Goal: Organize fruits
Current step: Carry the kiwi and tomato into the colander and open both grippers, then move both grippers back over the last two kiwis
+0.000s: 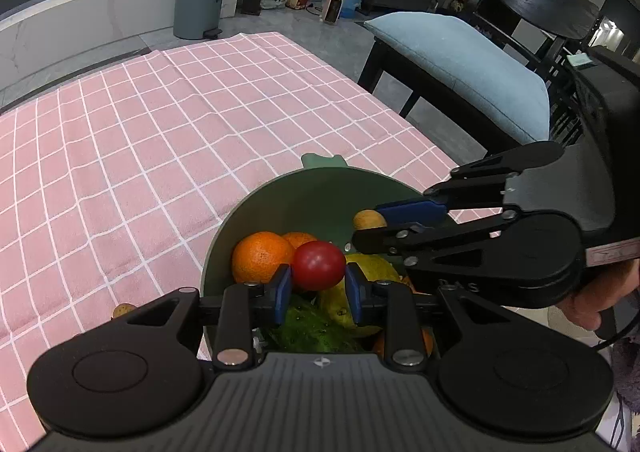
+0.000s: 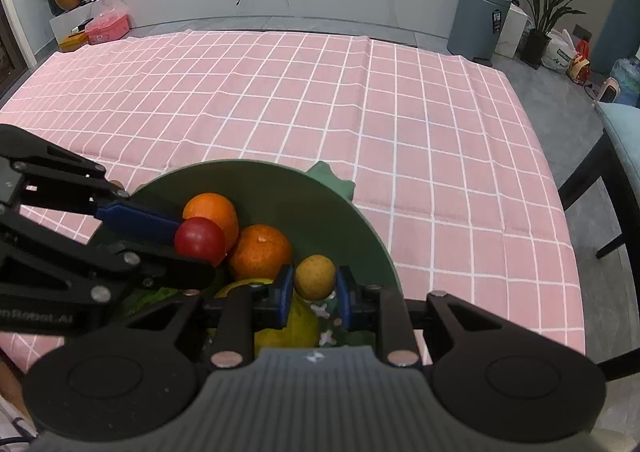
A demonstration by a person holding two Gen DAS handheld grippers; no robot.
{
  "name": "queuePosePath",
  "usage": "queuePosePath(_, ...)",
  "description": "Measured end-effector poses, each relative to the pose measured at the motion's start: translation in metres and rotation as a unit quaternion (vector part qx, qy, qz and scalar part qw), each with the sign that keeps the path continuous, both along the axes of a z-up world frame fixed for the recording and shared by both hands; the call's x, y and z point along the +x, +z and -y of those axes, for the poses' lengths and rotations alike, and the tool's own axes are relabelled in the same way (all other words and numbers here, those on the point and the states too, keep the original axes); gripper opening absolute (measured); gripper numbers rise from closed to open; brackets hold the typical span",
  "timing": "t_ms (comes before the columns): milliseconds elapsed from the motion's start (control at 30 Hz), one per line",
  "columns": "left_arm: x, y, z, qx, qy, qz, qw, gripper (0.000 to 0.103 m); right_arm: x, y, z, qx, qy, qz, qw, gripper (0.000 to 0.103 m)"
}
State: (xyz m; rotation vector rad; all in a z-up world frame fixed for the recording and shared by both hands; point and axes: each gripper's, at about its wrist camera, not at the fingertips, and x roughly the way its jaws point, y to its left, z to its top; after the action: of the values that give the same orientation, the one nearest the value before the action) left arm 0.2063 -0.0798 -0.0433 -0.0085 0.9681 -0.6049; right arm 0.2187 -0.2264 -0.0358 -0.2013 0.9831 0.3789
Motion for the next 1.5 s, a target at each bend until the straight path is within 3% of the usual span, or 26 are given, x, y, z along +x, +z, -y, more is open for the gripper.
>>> queuePosePath(167, 0.001, -0.001, -0.005, -0.013, 0.014, -0.007, 0.9998, 0.035, 0.004, -0.004, -0.004, 0.002, 0.0, -0.001, 1.0, 0.019)
queuePosePath(400, -0.003, 0.001, -0.002, 0.003, 0.019, -0.002, 0.9998, 0.04, 0.001, -0.002, -0.005, 0.001, -0.002, 0.002, 1.0, 0.02)
queuePosePath(467, -0.004, 0.002, 0.0, 0.009, 0.017, 0.001, 0.9998, 0.047, 0.0, -0.001, -0.004, 0.001, -0.004, 0.003, 1.0, 0.021)
queuePosePath(500, -0.005, 0.003, 0.001, 0.013, 0.018, 0.003, 0.9997, 0.056, -0.001, 0.0, -0.004, 0.001, -0.005, 0.003, 1.0, 0.023)
queuePosePath(533, -0.006, 0.004, 0.001, 0.017, 0.019, 0.008, 0.9996, 0.059, -0.002, 0.0, -0.004, 0.001, -0.007, 0.003, 1.0, 0.028)
queuePosePath(900, -0.03, 0.033, -0.01, 0.019, 0.038, 0.061, 0.9972, 0.062, -0.021, 0.026, 0.0, 0.01, -0.035, 0.031, 0.999, 0.058)
queuePosePath(1200, -0.053, 0.055, -0.032, 0.031, 0.041, 0.096, 0.994, 0.062, -0.047, 0.054, -0.016, 0.021, -0.005, 0.064, 0.998, 0.061)
queuePosePath(1500, -0.07, 0.058, -0.074, 0.036, 0.061, 0.105, 0.9919, 0.062, -0.068, 0.073, -0.054, 0.019, 0.073, 0.096, 0.993, 0.061)
